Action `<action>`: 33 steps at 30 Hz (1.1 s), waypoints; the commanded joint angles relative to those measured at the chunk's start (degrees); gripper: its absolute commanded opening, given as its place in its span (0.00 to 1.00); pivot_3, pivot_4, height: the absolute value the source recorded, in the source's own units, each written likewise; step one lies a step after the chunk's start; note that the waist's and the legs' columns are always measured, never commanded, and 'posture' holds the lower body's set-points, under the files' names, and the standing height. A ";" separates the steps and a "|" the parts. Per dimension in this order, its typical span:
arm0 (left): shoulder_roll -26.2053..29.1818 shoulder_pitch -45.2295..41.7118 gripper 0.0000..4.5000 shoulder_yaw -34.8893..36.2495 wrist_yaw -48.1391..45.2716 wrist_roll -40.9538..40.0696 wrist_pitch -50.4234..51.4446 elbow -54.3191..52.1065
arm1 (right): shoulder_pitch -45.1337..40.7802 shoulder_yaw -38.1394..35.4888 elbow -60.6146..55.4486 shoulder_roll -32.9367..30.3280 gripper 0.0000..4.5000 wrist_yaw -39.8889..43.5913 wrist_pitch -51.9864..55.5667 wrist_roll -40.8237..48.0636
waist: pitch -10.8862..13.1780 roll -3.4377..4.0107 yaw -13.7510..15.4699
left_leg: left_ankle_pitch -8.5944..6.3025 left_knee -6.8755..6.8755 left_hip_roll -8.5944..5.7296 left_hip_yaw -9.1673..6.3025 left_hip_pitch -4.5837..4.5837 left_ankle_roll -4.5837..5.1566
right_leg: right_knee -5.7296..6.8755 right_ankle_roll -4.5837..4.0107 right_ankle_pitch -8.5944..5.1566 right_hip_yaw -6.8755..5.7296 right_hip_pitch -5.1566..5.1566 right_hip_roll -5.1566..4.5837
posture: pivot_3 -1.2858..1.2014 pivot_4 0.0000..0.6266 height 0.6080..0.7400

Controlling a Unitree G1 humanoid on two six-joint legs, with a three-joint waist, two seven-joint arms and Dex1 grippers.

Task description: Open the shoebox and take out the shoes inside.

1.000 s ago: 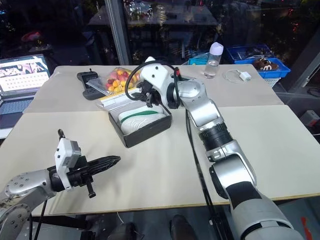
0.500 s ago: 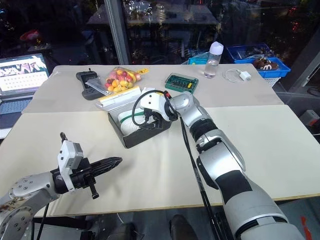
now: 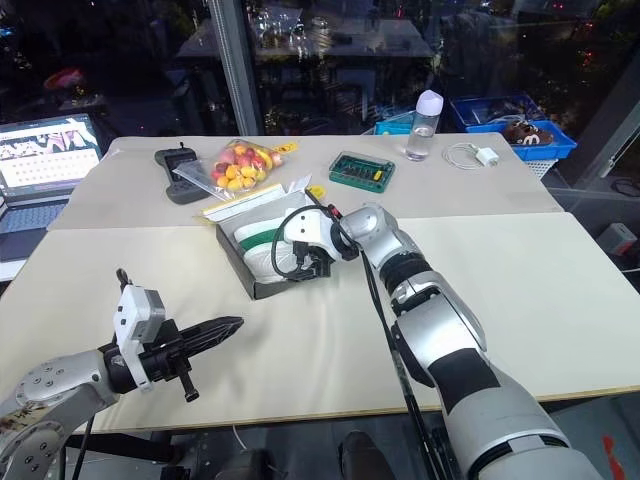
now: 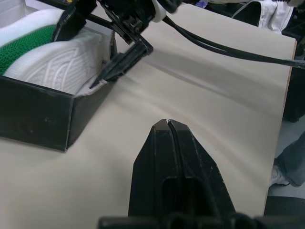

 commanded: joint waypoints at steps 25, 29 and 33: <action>-0.25 -1.40 0.00 -0.45 2.10 -2.21 0.58 -2.10 | -4.36 -7.76 -3.01 0.76 0.11 2.38 4.55 4.23 | 0.08 0.02 -0.97 | 0.00 -0.01 -0.03 -0.15 -0.26 0.00 | -0.02 0.00 0.00 -0.09 -0.16 0.00 | 0.52 0.24 0.79; -0.25 -1.55 0.00 -0.77 2.19 -2.27 0.64 -2.16 | -6.13 -11.62 -8.94 -0.59 0.11 7.14 10.26 9.00 | 0.22 0.05 -0.93 | 0.00 -0.01 -0.03 -0.22 -0.63 0.00 | -0.03 0.00 0.01 -0.14 -0.45 0.00 | 0.52 0.24 0.79; -0.15 -1.87 0.00 -1.06 1.83 -2.17 0.52 -1.57 | -5.97 -14.34 -15.56 -1.60 0.11 7.37 16.46 12.25 | 0.23 0.05 -0.89 | 0.00 -0.04 -0.03 -0.24 -1.00 0.00 | 0.02 -0.02 0.02 -0.15 -0.85 0.00 | 0.52 0.24 0.79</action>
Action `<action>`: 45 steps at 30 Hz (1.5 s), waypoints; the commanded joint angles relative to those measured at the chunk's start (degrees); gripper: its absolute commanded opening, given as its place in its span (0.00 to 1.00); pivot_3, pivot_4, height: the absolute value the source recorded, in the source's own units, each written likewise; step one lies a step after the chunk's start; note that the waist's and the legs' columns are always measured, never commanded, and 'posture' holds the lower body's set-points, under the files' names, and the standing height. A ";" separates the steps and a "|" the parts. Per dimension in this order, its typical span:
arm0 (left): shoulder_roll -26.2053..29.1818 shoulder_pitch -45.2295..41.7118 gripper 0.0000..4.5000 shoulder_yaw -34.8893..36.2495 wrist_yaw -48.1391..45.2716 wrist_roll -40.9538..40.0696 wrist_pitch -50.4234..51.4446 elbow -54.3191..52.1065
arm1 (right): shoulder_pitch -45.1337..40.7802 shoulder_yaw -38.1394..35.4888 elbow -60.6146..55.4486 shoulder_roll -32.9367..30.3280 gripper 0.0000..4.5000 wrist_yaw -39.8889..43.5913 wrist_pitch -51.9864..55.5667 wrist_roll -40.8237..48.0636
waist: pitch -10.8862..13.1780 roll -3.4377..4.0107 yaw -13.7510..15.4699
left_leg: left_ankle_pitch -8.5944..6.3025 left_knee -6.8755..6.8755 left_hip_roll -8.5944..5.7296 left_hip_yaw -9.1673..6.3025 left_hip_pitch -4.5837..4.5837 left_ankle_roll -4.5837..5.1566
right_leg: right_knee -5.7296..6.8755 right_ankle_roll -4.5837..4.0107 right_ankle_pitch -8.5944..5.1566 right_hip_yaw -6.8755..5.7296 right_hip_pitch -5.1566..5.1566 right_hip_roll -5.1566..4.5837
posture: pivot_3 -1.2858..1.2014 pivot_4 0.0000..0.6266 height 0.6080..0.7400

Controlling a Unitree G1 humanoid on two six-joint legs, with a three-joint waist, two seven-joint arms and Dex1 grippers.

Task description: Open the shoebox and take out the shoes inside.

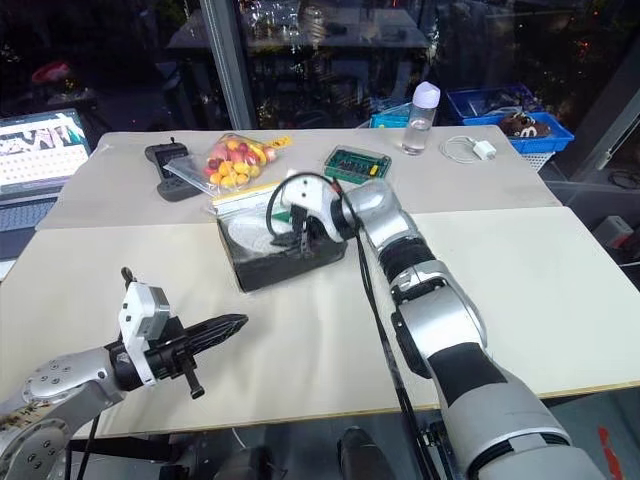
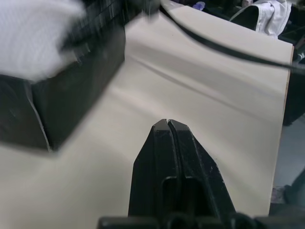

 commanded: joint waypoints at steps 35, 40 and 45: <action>-0.06 -0.53 0.00 -0.87 -3.32 1.24 -1.52 0.90 | 26.51 -6.74 -62.29 -2.59 0.11 -24.79 38.09 18.75 | 0.08 0.13 1.86 | 0.01 0.02 -0.02 -0.01 -0.20 0.00 | -0.03 0.00 0.00 -0.04 -0.14 -0.01 | 0.52 0.24 0.79; 0.14 -0.63 0.00 -0.89 -4.21 1.44 -1.48 1.16 | 31.30 -1.89 -71.88 -10.42 0.11 -19.04 39.41 19.84 | 0.08 0.12 2.10 | 0.01 0.02 -0.02 0.00 -0.12 0.00 | -0.02 0.01 0.00 -0.04 -0.10 -0.01 | 0.52 0.24 0.79; 0.33 -1.24 0.00 -0.95 -4.94 1.66 -1.56 1.79 | 33.49 1.12 -76.50 -14.72 0.11 -17.19 39.75 19.88 | 0.08 0.12 2.10 | 0.01 0.05 -0.01 0.00 -0.07 0.01 | 0.00 0.00 0.01 -0.03 -0.10 -0.01 | 0.52 0.24 0.79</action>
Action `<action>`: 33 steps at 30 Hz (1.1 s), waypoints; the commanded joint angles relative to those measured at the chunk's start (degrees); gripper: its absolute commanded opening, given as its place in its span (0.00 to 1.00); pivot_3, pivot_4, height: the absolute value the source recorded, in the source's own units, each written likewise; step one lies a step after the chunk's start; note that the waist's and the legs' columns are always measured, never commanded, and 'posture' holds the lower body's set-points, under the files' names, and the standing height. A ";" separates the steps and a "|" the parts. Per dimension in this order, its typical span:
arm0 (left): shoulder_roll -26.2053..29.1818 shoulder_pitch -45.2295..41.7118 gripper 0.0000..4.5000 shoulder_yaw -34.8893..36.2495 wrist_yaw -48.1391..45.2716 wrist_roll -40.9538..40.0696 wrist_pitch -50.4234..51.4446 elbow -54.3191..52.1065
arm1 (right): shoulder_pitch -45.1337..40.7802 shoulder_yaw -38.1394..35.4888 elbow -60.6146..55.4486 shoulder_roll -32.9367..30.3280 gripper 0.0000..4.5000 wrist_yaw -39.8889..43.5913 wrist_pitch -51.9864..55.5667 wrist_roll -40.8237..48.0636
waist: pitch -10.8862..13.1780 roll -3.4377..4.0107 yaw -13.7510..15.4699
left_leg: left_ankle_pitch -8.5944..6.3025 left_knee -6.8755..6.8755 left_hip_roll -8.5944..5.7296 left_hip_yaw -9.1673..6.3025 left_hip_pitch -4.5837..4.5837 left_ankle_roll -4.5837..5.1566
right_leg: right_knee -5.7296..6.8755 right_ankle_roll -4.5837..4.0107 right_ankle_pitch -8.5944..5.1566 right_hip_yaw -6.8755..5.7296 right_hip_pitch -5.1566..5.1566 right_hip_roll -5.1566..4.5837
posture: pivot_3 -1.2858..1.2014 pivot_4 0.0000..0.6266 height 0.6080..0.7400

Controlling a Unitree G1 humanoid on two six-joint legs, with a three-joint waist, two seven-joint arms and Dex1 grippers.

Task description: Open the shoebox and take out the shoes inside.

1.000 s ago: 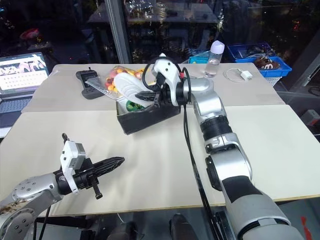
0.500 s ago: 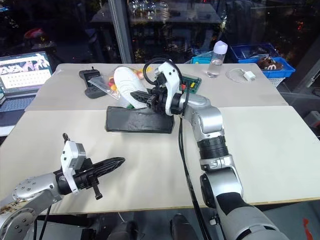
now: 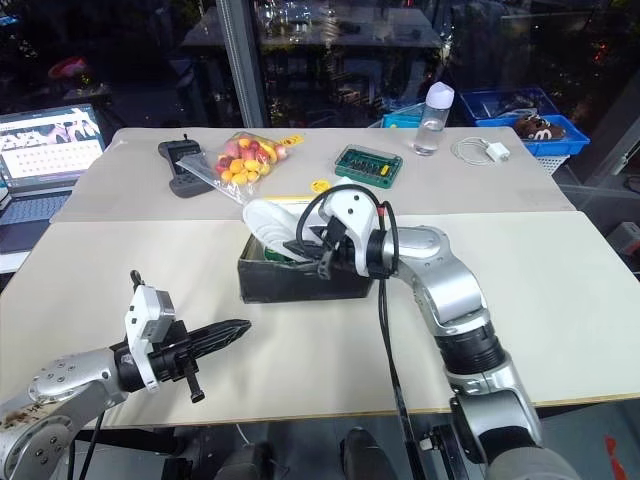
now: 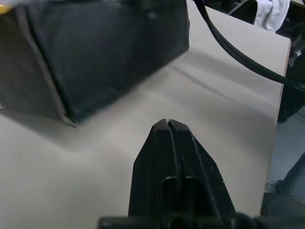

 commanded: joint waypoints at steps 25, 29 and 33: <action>1.93 -0.03 0.00 3.09 0.82 -3.30 2.92 -3.41 | 2.58 13.06 -8.45 -12.73 0.11 -5.04 -13.47 -25.06 | 0.00 -0.04 1.38 | 0.04 0.04 -0.02 0.02 -0.02 -0.07 | -0.04 0.00 0.00 0.00 0.01 -0.03 | 0.52 0.24 0.79; 2.12 0.01 0.00 3.01 0.96 -3.36 2.87 -3.22 | -0.46 11.40 -8.31 -12.18 0.11 -5.72 -13.48 -26.25 | 0.00 -0.04 0.95 | 0.04 0.04 -0.01 0.03 0.00 -0.07 | -0.02 -0.01 0.00 0.00 -0.04 -0.03 | 0.52 0.24 0.79; 1.83 0.24 0.00 3.11 0.94 -3.12 2.69 -3.09 | -0.10 3.09 -7.18 -9.54 0.11 -6.26 -5.47 -19.53 | 0.00 -0.05 1.07 | 0.04 0.03 0.00 -0.01 0.01 -0.07 | 0.00 -0.02 0.01 -0.01 0.01 0.00 | 0.52 0.24 0.79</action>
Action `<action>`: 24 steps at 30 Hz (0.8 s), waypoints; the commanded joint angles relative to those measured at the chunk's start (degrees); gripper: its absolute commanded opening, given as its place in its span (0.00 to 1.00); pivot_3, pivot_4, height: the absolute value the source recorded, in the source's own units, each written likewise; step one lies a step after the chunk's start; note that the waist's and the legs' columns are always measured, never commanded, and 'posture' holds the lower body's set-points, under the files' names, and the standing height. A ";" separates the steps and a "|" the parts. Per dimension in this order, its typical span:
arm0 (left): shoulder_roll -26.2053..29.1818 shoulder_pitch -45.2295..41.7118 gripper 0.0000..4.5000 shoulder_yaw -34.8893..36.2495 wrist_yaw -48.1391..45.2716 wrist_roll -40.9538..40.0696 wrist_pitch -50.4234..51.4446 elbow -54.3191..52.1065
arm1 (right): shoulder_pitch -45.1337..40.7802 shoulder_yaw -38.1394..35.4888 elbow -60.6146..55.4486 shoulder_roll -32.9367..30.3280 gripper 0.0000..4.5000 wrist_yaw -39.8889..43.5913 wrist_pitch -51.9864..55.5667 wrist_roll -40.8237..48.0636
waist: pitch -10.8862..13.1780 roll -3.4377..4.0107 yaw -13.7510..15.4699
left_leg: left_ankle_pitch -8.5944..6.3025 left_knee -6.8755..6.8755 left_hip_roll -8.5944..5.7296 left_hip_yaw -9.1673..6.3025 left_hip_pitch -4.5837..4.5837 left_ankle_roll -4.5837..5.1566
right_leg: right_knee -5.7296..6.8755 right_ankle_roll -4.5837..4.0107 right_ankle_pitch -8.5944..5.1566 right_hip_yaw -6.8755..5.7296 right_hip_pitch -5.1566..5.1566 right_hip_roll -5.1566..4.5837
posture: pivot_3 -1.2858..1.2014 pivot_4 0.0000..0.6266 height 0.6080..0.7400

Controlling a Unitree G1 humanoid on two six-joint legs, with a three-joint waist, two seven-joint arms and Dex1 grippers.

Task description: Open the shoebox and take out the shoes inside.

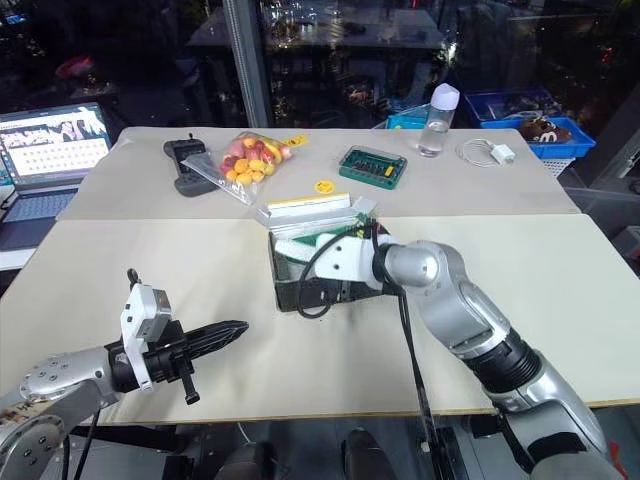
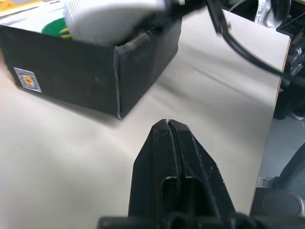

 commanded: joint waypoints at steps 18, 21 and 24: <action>-0.80 1.62 0.00 0.27 -1.81 1.07 -3.25 -0.29 | -0.79 -15.25 25.10 -15.69 0.11 -12.66 -8.08 -5.13 | 0.00 -0.02 1.15 | 0.01 0.05 -0.11 0.11 -0.02 -0.01 | -0.09 -0.04 -0.03 0.06 0.00 -0.11 | 0.52 0.24 0.79; -0.85 1.22 0.00 0.10 -2.02 0.93 -3.23 -0.33 | -0.83 -14.74 29.56 -16.07 0.11 -14.39 -10.75 -6.61 | 0.01 -0.01 0.34 | 0.01 0.02 -0.07 0.19 0.04 0.00 | -0.06 -0.01 -0.01 0.12 0.01 -0.08 | 0.52 0.24 0.79; -0.85 0.76 0.00 -0.14 -2.18 0.59 -3.23 -0.52 | 0.55 -8.85 35.11 -18.17 0.11 -17.06 -15.94 -14.59 | 0.01 0.00 -0.02 | 0.01 0.03 -0.09 0.19 0.06 0.00 | -0.01 0.02 0.01 0.16 0.02 -0.09 | 0.52 0.24 0.79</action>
